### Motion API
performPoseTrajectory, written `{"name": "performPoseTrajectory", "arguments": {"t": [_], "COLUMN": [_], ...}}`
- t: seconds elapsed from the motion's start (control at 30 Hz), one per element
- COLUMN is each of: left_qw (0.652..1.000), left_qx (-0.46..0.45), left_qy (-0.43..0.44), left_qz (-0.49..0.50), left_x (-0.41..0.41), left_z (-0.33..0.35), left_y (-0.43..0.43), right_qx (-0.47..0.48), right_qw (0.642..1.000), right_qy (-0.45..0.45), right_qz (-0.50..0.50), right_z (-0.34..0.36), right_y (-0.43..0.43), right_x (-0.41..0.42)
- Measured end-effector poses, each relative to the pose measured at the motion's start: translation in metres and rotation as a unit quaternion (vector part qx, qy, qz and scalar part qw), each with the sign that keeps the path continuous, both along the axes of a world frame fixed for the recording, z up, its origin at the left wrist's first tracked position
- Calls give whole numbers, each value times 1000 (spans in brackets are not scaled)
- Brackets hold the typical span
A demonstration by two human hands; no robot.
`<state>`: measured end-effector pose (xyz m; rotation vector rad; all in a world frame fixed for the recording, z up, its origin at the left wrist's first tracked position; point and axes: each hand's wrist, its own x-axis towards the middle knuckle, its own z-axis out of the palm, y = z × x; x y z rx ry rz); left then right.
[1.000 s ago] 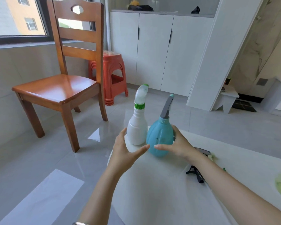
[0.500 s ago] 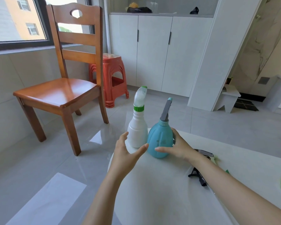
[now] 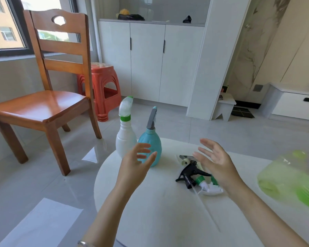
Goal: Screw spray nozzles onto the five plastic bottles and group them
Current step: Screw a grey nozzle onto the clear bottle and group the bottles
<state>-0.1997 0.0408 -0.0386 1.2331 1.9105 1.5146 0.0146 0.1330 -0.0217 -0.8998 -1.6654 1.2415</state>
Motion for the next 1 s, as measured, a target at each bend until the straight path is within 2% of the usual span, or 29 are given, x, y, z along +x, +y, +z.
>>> {"name": "performPoseTrajectory", "arguments": {"t": [0.1, 0.2, 0.33, 0.43, 0.77, 1.0], "left_qw": [998, 993, 986, 982, 977, 979], "left_qx": [-4, -5, 5, 23, 23, 12], "left_qy": [43, 83, 119, 123, 128, 124], "left_qz": [-37, -78, -116, -139, -167, -161], "left_x": [33, 65, 99, 119, 164, 165], "left_z": [-2, -8, -10, -11, -24, -24], "left_y": [5, 11, 22, 31, 45, 46], "right_qx": [49, 109, 171, 218, 67, 73], "right_qw": [997, 984, 948, 921, 955, 947], "right_qy": [14, -11, -45, -60, -44, -87], "right_qz": [-55, -137, -266, -316, -287, -299], "right_z": [3, -1, -1, 0, -24, -33], "right_y": [-13, -15, -4, 11, 54, 59], "right_x": [45, 85, 129, 155, 185, 187]}}
